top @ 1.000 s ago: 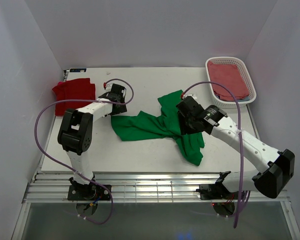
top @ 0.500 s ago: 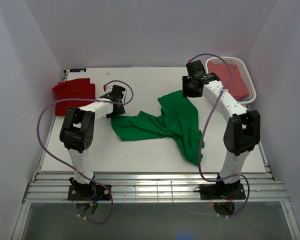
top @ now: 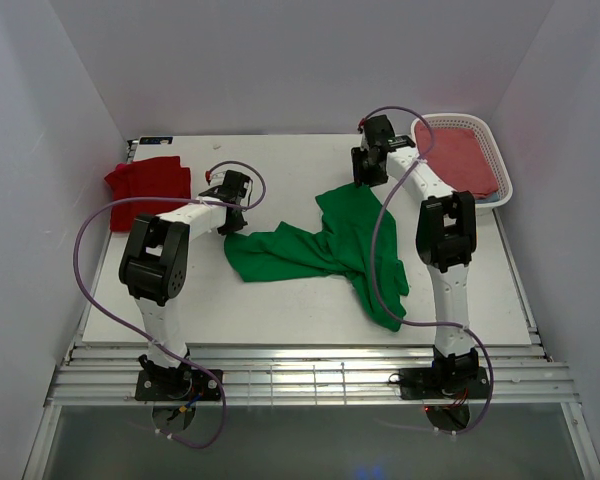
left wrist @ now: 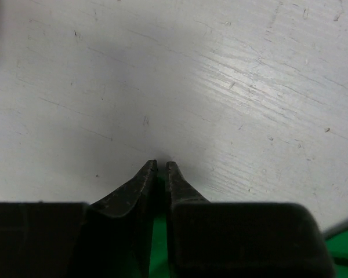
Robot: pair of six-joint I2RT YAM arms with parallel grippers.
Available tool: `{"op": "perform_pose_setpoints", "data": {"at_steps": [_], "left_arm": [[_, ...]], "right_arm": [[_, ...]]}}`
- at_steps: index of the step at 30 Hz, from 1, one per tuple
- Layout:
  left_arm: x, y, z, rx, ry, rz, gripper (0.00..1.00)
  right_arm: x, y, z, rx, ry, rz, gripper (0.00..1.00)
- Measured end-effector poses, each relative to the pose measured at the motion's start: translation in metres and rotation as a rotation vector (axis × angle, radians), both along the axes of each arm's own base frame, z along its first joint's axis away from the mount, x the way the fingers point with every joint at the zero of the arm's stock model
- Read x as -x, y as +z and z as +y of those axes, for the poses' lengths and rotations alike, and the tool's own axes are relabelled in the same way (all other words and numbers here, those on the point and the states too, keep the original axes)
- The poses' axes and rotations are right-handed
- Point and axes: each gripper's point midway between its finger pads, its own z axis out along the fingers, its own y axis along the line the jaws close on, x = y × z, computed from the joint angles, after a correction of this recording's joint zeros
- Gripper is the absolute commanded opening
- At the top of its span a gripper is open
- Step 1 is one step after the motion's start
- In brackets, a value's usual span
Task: Fold and stack the t-shirts
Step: Flatten the tshirt out
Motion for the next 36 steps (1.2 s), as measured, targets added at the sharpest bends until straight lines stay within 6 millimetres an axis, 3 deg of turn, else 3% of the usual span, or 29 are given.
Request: {"op": "perform_pose_setpoints", "data": {"at_steps": [8, 18, 25, 28, 36], "left_arm": [[0.002, -0.001, 0.001, -0.001, 0.004, 0.007, 0.0], [0.004, -0.001, 0.002, -0.002, 0.007, 0.017, 0.0], [0.012, -0.001, 0.002, 0.004, 0.007, 0.043, 0.0], [0.017, 0.0, 0.002, 0.004, 0.003, 0.062, 0.0], [0.024, 0.016, 0.004, 0.005, 0.002, 0.061, 0.0]], "right_arm": [[-0.011, -0.034, -0.007, -0.003, 0.026, 0.03, 0.49], [-0.048, -0.037, -0.016, -0.067, 0.037, -0.045, 0.5], [-0.057, -0.055, -0.015, -0.101, 0.048, -0.044, 0.51], [-0.065, -0.053, -0.013, -0.117, 0.054, -0.071, 0.5], [-0.068, -0.056, -0.005, -0.167, 0.074, -0.079, 0.37]]}}
